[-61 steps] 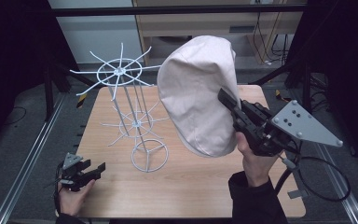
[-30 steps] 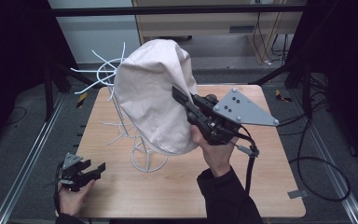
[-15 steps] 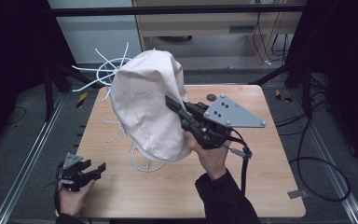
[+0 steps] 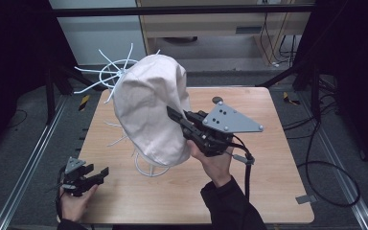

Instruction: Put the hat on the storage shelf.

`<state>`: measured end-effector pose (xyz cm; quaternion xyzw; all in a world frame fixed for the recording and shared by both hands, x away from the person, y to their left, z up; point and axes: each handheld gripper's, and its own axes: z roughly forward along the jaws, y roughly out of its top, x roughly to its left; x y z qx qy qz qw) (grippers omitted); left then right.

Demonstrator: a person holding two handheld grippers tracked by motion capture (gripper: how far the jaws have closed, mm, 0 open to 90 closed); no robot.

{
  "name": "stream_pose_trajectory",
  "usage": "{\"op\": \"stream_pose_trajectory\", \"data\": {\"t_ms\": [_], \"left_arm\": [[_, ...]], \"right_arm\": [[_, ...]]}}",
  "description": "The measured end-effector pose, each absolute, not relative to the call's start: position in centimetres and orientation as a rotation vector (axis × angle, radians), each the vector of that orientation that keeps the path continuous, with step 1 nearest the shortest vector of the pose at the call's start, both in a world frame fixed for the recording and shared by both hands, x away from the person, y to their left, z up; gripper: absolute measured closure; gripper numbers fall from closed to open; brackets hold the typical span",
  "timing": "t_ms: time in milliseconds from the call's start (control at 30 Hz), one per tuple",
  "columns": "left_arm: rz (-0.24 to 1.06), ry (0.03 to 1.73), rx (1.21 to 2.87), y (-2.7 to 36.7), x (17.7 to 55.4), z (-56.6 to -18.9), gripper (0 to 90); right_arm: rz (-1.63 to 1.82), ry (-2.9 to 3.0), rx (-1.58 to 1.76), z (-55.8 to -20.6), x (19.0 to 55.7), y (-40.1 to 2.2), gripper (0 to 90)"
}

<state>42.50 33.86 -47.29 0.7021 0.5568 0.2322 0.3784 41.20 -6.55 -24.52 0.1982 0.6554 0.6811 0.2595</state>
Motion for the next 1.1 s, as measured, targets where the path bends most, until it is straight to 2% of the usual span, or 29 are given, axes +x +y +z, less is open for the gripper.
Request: {"op": "stream_pose_trajectory", "data": {"t_ms": [867,1100], "left_arm": [[0.593,1.421,1.795,33.9,42.5,-47.3,33.0],[0.590,1.420,1.800,33.8,42.5,-47.3,33.0]], "right_arm": [[1.768,1.913,0.605,-27.7,42.7,-5.2,84.8],[1.761,1.932,0.633,-28.0,42.9,-5.3,79.9]]}}
